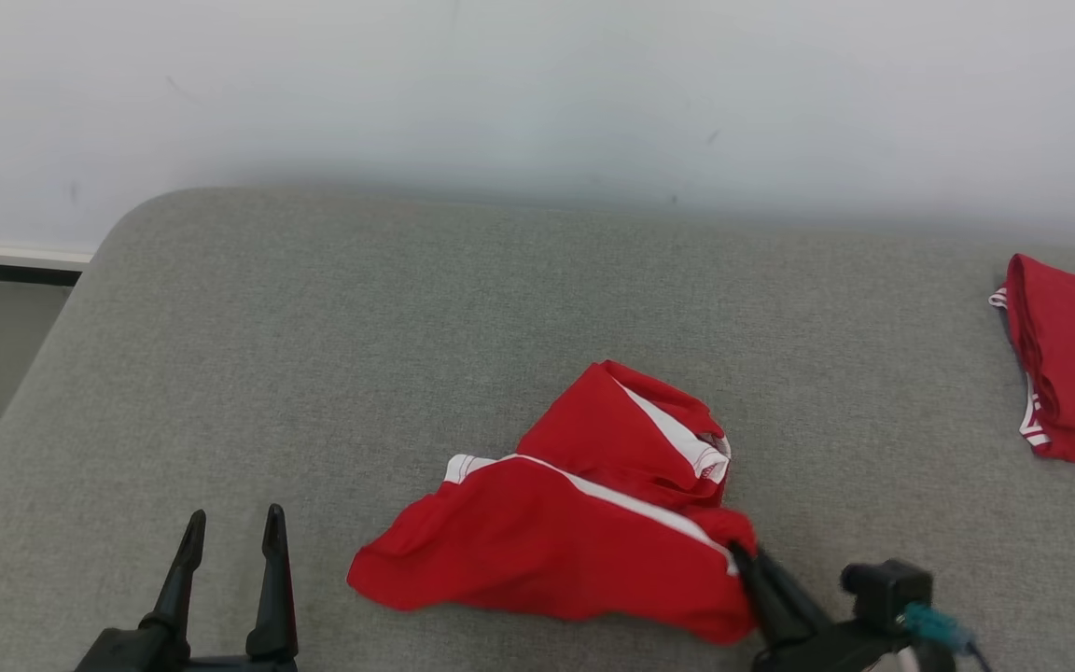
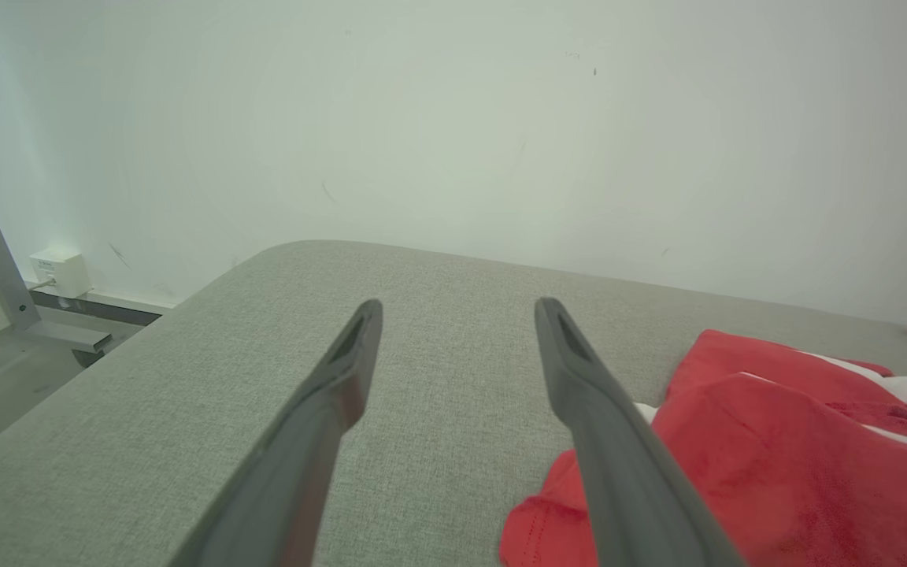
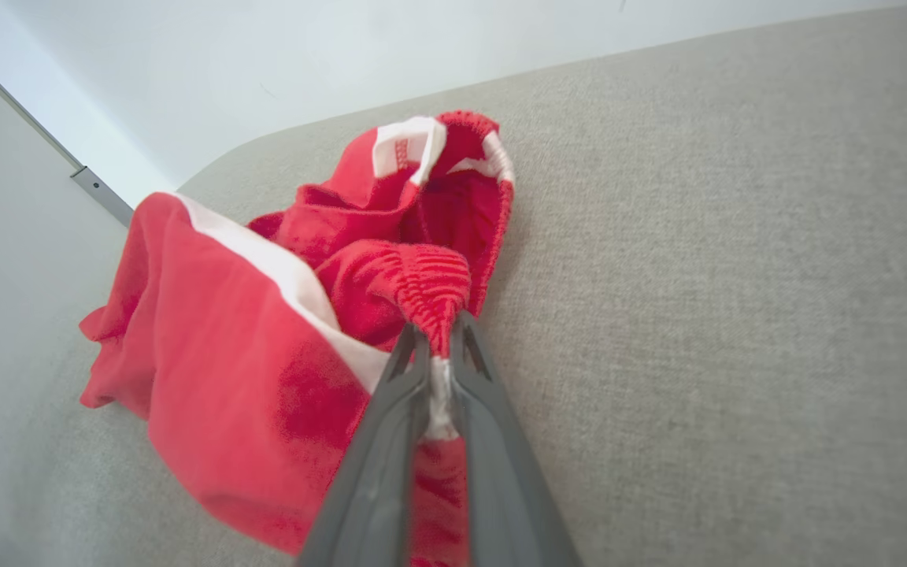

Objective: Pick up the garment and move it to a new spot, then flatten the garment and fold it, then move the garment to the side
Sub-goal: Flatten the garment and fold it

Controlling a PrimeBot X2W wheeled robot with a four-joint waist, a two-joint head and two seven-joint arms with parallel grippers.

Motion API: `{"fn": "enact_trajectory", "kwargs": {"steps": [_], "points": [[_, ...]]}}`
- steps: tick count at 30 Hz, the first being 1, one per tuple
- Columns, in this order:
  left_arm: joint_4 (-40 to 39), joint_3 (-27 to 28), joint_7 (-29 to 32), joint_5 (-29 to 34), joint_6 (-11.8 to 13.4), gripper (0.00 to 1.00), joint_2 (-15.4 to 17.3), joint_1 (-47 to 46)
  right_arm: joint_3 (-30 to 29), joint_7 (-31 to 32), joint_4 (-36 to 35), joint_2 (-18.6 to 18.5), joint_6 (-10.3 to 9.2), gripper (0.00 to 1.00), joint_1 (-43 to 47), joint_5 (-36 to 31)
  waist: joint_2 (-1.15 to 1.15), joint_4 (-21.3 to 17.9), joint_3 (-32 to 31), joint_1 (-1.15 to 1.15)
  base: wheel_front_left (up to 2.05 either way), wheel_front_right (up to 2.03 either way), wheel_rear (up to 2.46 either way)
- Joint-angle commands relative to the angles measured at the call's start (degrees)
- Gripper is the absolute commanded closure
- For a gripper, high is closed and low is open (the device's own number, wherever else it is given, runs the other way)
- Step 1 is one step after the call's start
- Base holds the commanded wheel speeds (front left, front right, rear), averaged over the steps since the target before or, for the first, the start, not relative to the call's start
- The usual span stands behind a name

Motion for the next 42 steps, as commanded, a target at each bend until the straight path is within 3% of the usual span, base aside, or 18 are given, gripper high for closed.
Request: {"fn": "enact_trajectory", "kwargs": {"steps": [1, 10, 15, 16, 17, 28, 35, 42], "points": [[0.13, 0.06, -0.24, -0.27, 0.16, 0.0, 0.15, 0.12, -0.74, -0.59, -0.28, -1.25, -0.11, 1.0, -0.96, -0.73, 0.0, -0.4, -0.2, 0.0, 0.0, 0.0, 0.0], [0.74, -0.73, -0.36, -0.7, 0.17, 0.0, -0.28, 0.33, -8.96, -1.48, -3.08, -10.5, -0.11, 1.0, -2.79, -5.33, 0.0, -1.91, -1.14, 0.0, 0.0, 0.0, 0.0], [1.15, -0.93, -0.42, -0.77, -0.02, 0.0, -0.39, 0.31, -12.2, 1.15, -1.79, -11.15, -0.11, 1.0, -0.05, -4.81, 0.0, -2.07, -1.49, 0.0, 0.0, 0.0, 0.0], [1.2, -0.97, -0.37, -0.79, -0.03, 0.0, -0.43, 0.39, -12.64, 0.98, -1.98, -11.14, -0.11, 0.78, -0.15, -5.08, 0.0, -2.09, -1.55, 0.0, 0.0, 0.0, 0.0], [1.26, -1.01, -0.37, -0.82, -0.05, 0.0, -0.47, 0.49, -12.89, 0.77, -2.16, -10.99, -0.11, 0.02, 0.1, -5.39, 0.0, -2.13, -1.63, 0.0, 0.0, 0.0, 0.0], [1.09, -0.47, -0.39, -0.78, -0.02, 0.0, 0.18, 1.77, -18.79, -1.65, -11.95, -7.07, -0.11, 0.0, 5.07, -9.46, 0.0, -3.83, -3.32, 0.0, 0.0, 0.0, 0.0], [0.66, -0.34, -0.4, -0.73, 0.06, 0.0, 0.21, 1.85, -23.95, -1.65, -22.63, -2.24, -0.11, 0.0, 10.3, -13.34, 0.0, -5.17, -3.49, 0.0, 0.0, 0.0, 0.0], [0.62, -0.11, -0.4, -0.8, -0.02, 0.0, 0.26, 1.94, -26.57, -1.58, -29.06, 1.89, -0.11, 0.0, 15.03, -15.99, 0.0, -6.2, -3.23, 0.0, 0.0, 0.0, 0.0]]}}
